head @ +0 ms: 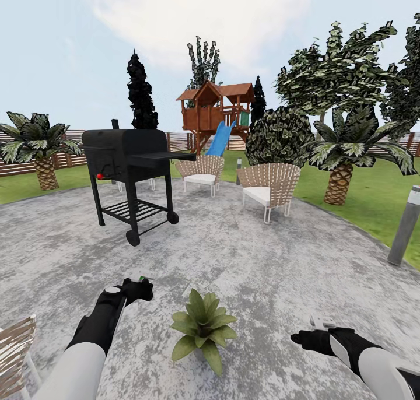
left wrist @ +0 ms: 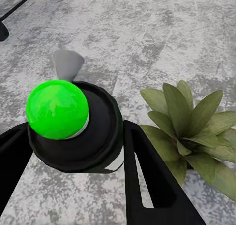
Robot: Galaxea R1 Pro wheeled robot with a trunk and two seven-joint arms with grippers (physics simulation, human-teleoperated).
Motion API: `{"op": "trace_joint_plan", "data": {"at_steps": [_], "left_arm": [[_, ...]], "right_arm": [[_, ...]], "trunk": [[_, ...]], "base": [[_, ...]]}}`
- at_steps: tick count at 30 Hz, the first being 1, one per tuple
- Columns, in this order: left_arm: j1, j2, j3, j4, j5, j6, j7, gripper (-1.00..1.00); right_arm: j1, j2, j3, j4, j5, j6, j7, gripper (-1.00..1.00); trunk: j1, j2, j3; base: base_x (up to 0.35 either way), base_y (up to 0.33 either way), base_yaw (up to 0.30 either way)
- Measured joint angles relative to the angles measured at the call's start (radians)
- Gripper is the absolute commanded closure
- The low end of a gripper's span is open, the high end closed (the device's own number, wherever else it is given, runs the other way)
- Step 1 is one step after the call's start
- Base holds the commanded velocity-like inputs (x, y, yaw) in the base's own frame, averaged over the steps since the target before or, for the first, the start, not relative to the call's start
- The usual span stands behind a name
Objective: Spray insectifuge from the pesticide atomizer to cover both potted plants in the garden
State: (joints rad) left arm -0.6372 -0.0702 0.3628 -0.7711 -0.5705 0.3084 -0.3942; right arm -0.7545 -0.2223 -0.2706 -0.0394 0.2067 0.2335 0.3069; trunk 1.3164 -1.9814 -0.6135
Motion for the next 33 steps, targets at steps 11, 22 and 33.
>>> {"op": "trace_joint_plan", "data": {"at_steps": [11, 22, 33], "left_arm": [[0.0, 0.001, -0.049, 0.0, 0.0, 0.098, -0.003, 1.0], [-0.004, 0.002, -0.13, 0.0, 0.001, 0.21, -0.056, 1.0], [-0.011, 0.021, -0.137, -0.001, -0.027, 0.356, -0.197, 1.0]], "right_arm": [[0.0, 0.0, 0.0, 0.0, 0.001, 0.0, 0.0, -1.0], [0.0, 0.0, 0.0, 0.0, 0.001, 0.0, 0.0, -1.0], [0.0, 0.0, 0.0, 0.0, 0.001, 0.0, 0.0, -1.0]], "trunk": [[0.0, 0.0, 0.0], [0.0, 0.0, 0.0], [0.0, 0.0, 0.0]], "base": [[0.0, 0.0, 0.0], [0.0, 0.0, 0.0], [0.0, 0.0, 0.0]]}}
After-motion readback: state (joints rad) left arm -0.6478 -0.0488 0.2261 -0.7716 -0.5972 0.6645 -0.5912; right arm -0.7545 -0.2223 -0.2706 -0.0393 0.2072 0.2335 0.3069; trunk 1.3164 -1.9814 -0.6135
